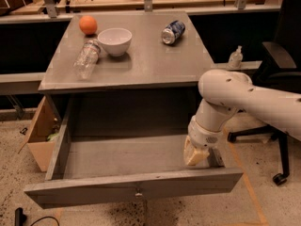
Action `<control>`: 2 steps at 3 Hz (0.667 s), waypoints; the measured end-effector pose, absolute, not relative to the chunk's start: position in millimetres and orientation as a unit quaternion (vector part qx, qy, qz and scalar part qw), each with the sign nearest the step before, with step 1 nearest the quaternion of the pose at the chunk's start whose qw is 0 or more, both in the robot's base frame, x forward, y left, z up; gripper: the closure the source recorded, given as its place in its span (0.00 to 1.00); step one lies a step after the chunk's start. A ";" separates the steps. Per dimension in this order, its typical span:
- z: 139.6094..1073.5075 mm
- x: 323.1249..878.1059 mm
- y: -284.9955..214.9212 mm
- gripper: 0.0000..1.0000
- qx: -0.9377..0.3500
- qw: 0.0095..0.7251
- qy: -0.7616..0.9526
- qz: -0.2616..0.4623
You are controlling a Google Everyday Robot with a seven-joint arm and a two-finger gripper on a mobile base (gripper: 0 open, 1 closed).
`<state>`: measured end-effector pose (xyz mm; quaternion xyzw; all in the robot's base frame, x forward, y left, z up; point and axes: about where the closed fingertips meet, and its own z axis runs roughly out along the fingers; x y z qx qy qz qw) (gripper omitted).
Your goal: Open top drawer
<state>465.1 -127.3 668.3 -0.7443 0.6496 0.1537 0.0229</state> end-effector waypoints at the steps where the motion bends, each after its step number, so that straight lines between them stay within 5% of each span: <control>1: 708.7 499.9 -132.7 1.00 -0.707 0.110 0.680 0.161; 2: 749.7 529.7 -166.0 1.00 -0.665 0.154 0.713 0.158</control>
Offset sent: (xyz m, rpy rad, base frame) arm 0.1021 -0.0828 0.1341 0.2484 -0.1994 -0.3794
